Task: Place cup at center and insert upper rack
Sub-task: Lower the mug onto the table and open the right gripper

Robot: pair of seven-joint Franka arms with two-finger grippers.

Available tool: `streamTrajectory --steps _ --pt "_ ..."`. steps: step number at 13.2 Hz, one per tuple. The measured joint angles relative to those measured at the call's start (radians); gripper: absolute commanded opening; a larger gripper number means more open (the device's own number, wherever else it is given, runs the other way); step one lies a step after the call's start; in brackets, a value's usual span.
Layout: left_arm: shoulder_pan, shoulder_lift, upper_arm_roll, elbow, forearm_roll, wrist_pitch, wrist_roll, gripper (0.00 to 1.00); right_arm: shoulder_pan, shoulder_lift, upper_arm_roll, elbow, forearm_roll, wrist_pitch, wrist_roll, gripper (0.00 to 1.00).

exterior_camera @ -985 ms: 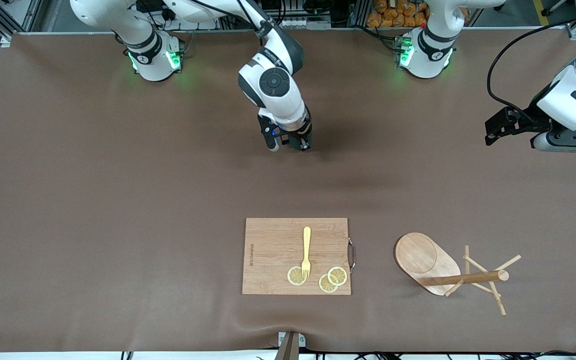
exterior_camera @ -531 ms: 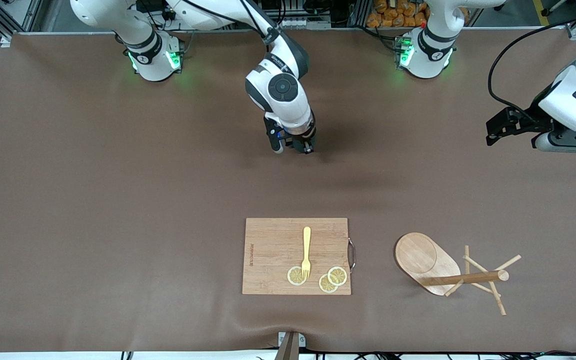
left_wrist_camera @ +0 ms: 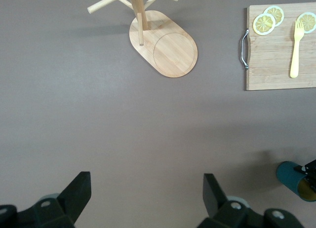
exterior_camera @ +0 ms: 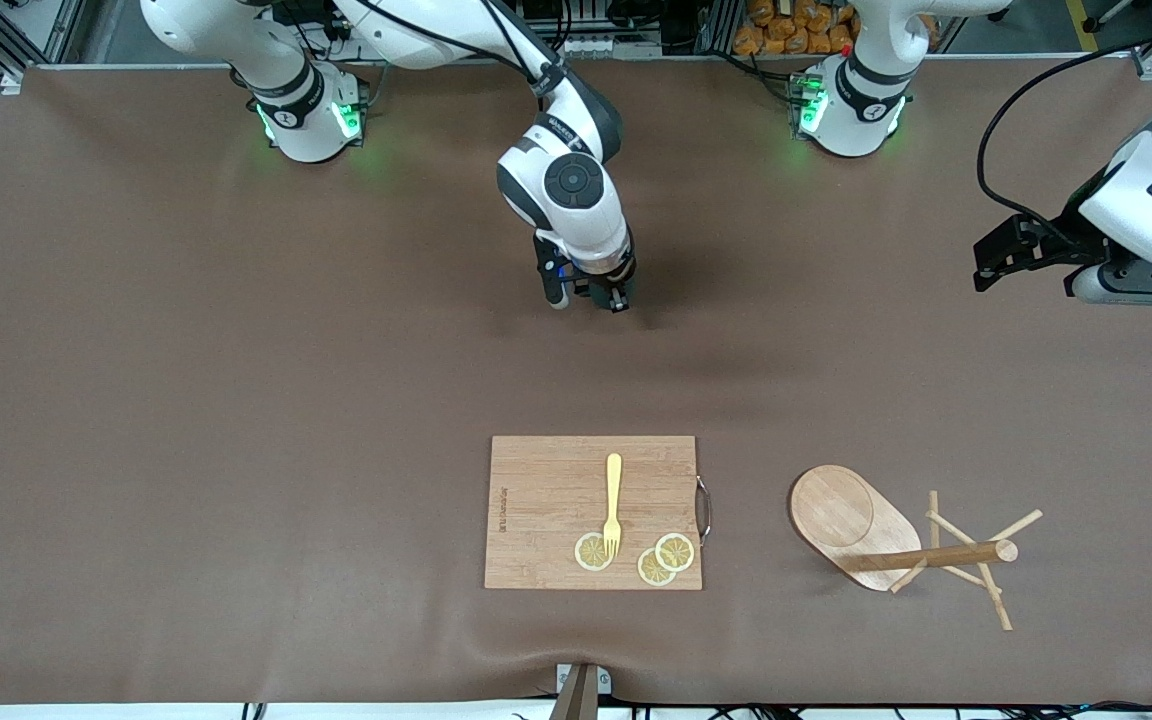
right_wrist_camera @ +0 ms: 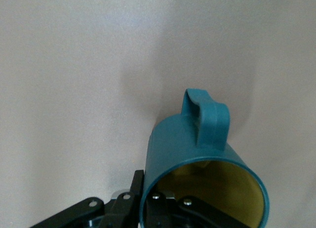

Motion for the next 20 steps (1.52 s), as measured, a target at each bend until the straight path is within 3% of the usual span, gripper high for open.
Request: streamTrajectory --steps 1,2,3,4,12,20 --pt "0.0 0.0 0.0 0.0 0.0 0.0 0.0 1.0 0.002 0.001 0.0 0.0 -0.008 0.001 0.004 0.06" --pt "0.0 0.0 0.0 0.0 0.0 0.0 0.0 1.0 0.003 0.001 0.0 0.0 -0.01 0.001 0.006 0.2" --pt "0.0 0.0 0.0 0.0 0.0 0.0 0.0 1.0 0.003 0.001 0.0 0.0 -0.01 0.001 0.007 0.52" --pt "0.0 0.0 0.0 0.0 0.0 0.0 0.0 1.0 0.003 0.001 -0.001 0.001 -0.01 0.001 0.009 0.57" --pt "0.0 0.0 0.0 0.0 0.0 0.0 0.0 1.0 0.0 0.0 -0.021 0.027 -0.011 -0.031 0.016 0.82" --pt "0.0 0.0 0.0 0.0 0.0 0.0 0.0 1.0 -0.102 -0.06 -0.026 0.157 -0.01 -0.334 0.014 0.86"
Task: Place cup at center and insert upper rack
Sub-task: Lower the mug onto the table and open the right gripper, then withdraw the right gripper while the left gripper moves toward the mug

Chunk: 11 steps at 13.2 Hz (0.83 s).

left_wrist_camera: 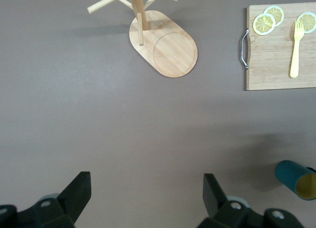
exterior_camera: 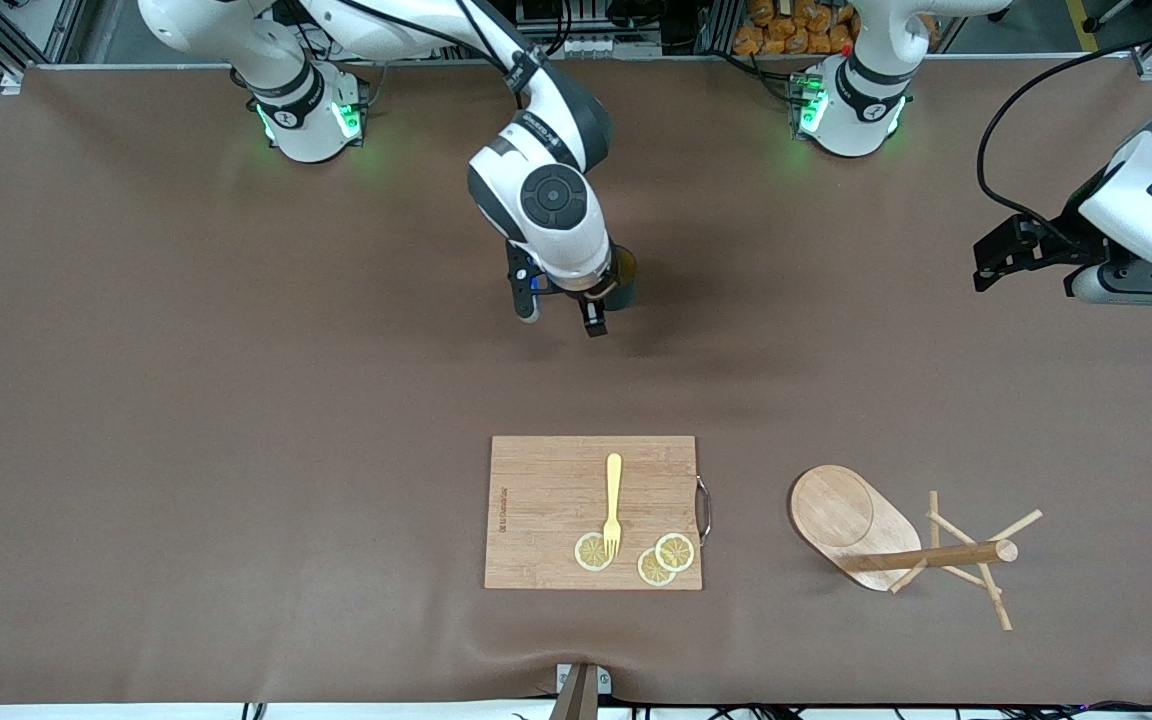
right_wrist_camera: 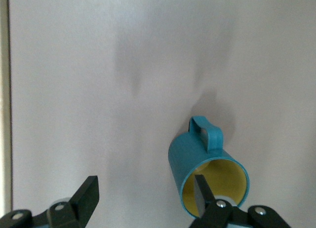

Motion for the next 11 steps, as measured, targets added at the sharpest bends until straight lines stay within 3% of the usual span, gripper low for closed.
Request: streamTrajectory --steps 4,7,11 --pt "0.0 0.0 0.0 0.0 0.0 0.0 0.0 1.0 -0.053 -0.065 -0.001 0.027 0.0 -0.127 -0.096 0.9" --pt "0.0 0.002 0.0 -0.001 0.0 -0.001 0.0 1.0 -0.151 -0.149 -0.002 0.028 0.0 -0.274 -0.278 1.0" --pt "-0.024 0.056 -0.025 -0.002 -0.004 -0.002 -0.004 1.0 -0.264 -0.225 -0.003 0.026 0.0 -0.411 -0.518 1.0"
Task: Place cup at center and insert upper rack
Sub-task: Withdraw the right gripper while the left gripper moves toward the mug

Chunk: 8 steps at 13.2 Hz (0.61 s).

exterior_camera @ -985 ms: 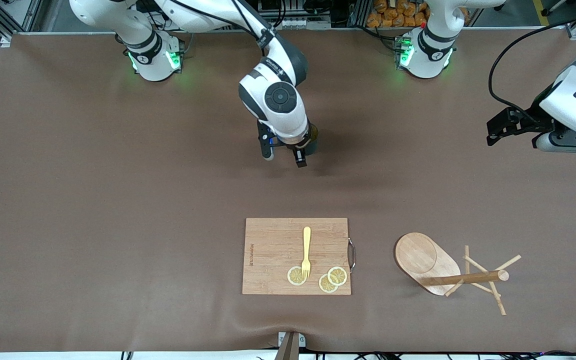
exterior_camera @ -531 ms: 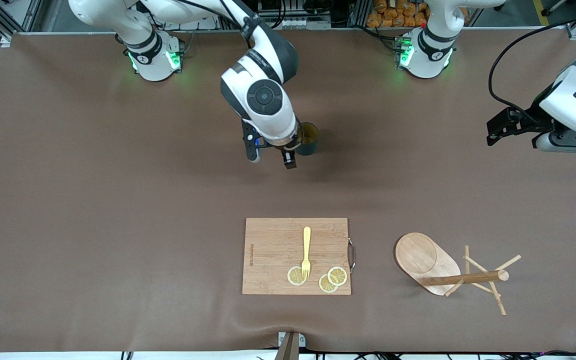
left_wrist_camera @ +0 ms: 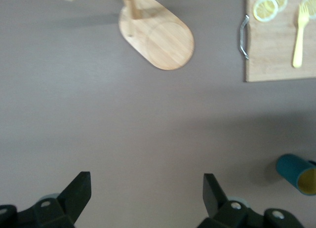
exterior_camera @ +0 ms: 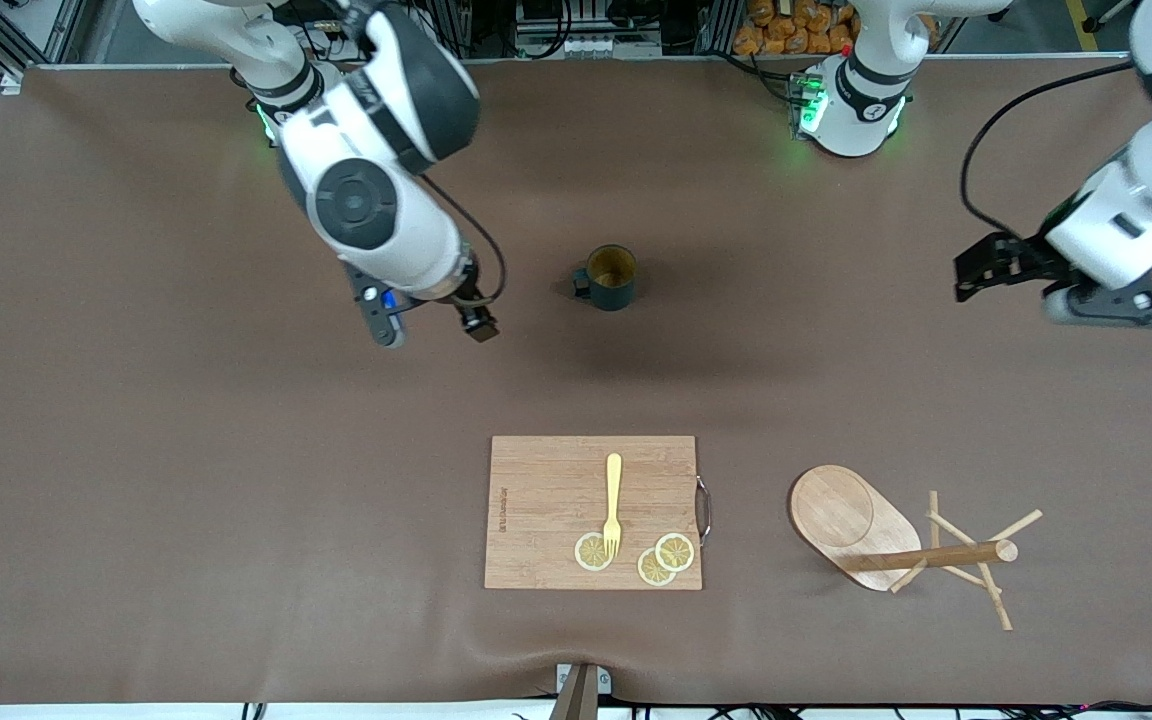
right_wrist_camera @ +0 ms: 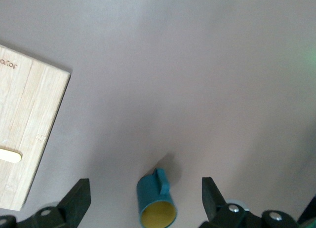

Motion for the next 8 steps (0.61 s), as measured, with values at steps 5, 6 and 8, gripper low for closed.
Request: streamTrajectory --steps 5,6,8 --pt "-0.194 0.045 -0.124 0.001 0.001 0.003 -0.227 1.0 -0.139 -0.058 -0.002 -0.001 -0.001 -0.147 -0.378 1.0" --pt "-0.231 0.049 -0.129 0.001 0.001 0.003 -0.271 1.0 -0.181 -0.069 -0.002 -0.001 -0.001 -0.169 -0.454 1.0" --pt "-0.299 0.058 -0.131 0.001 0.001 0.003 -0.337 1.0 -0.28 -0.094 -0.002 -0.001 -0.009 -0.217 -0.672 1.0"
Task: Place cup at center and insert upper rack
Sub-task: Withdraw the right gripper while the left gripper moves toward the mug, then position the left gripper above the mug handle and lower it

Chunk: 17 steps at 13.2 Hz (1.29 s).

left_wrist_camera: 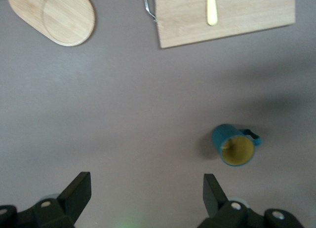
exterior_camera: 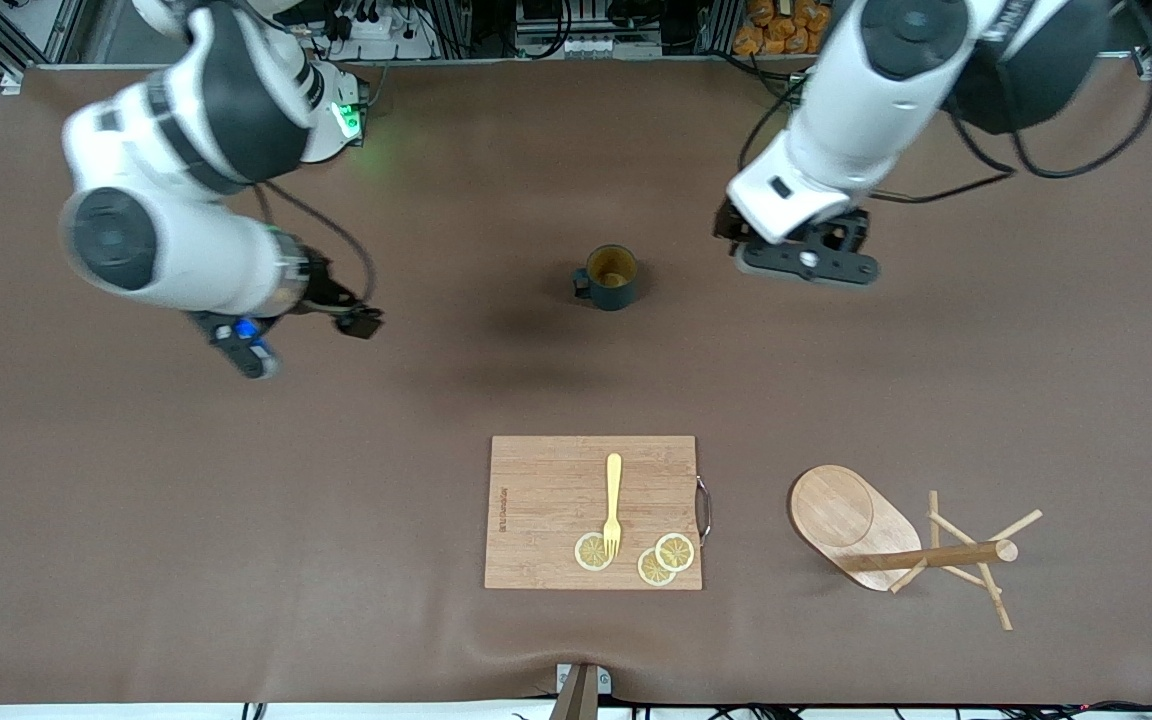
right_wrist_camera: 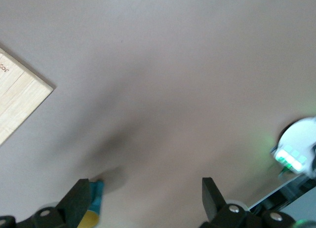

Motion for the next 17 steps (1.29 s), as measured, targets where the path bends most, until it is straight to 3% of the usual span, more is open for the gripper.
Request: streamTrajectory --steps 5,8,11,14,17 --pt "-0.168 0.074 -0.001 0.063 0.0 0.005 -0.23 1.0 -0.217 -0.044 0.007 0.0 -0.056 -0.026 -0.552 1.0" --pt "-0.271 0.161 -0.001 0.136 0.007 0.03 -0.382 1.0 -0.361 -0.055 0.107 0.009 -0.085 -0.022 -0.735 1.0" --pt "-0.365 0.22 -0.001 0.16 0.047 0.098 -0.516 1.0 -0.424 -0.102 0.147 -0.005 -0.086 0.013 -0.77 1.0" --pt "-0.457 0.309 -0.002 0.161 0.202 0.139 -0.699 1.0 -0.418 -0.204 0.162 -0.145 -0.086 0.161 -0.77 1.0" --pt "-0.534 0.401 -0.002 0.16 0.324 0.198 -0.92 1.0 -0.398 -0.238 0.161 -0.203 -0.086 0.196 -0.773 1.0"
